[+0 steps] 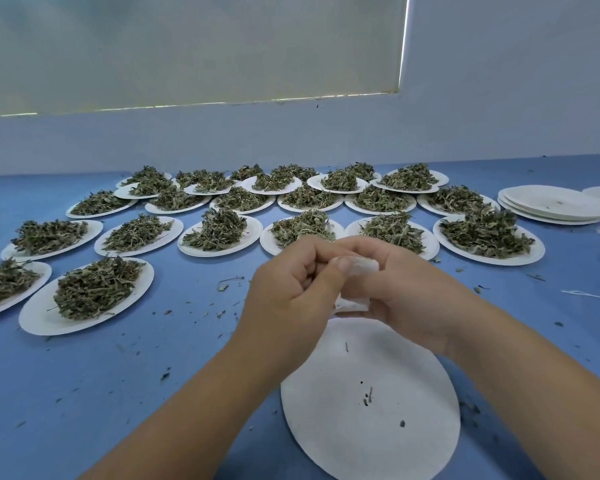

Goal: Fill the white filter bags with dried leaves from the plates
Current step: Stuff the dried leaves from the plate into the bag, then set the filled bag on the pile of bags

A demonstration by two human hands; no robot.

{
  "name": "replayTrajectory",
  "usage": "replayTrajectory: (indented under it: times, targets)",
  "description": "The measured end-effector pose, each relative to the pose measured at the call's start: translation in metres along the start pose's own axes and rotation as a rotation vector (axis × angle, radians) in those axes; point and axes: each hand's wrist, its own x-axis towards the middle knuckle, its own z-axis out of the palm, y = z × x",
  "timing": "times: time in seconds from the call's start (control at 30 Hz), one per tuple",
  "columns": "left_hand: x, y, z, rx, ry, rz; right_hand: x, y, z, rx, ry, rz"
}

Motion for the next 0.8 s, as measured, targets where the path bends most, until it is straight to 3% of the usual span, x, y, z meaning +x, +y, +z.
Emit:
replayTrajectory:
  times: [0.17, 0.27, 0.43, 0.53, 0.67, 0.8]
  targets:
    - [-0.006, -0.002, 0.006, 0.024, -0.031, -0.007, 0.002, 0.005, 0.01, -0.392, 0.234, -0.109]
    - [-0.005, -0.004, 0.006, 0.074, -0.018, 0.028, 0.003, 0.007, 0.009, -0.532, 0.274, -0.125]
    - [0.004, -0.01, -0.009, 0.243, 0.039, 0.156, 0.003, 0.007, 0.001, -0.385, 0.261, -0.134]
    - [0.014, -0.021, -0.017, 0.26, -0.008, 0.058, 0.003, 0.004, -0.005, -0.317, 0.284, -0.132]
    - [0.018, -0.035, -0.024, 0.509, -0.163, 0.007, 0.003, 0.002, -0.009, -0.217, 0.302, -0.134]
    - [0.016, -0.042, -0.023, 0.55, -0.137, -0.011, 0.003, 0.001, -0.01, -0.123, 0.266, -0.124]
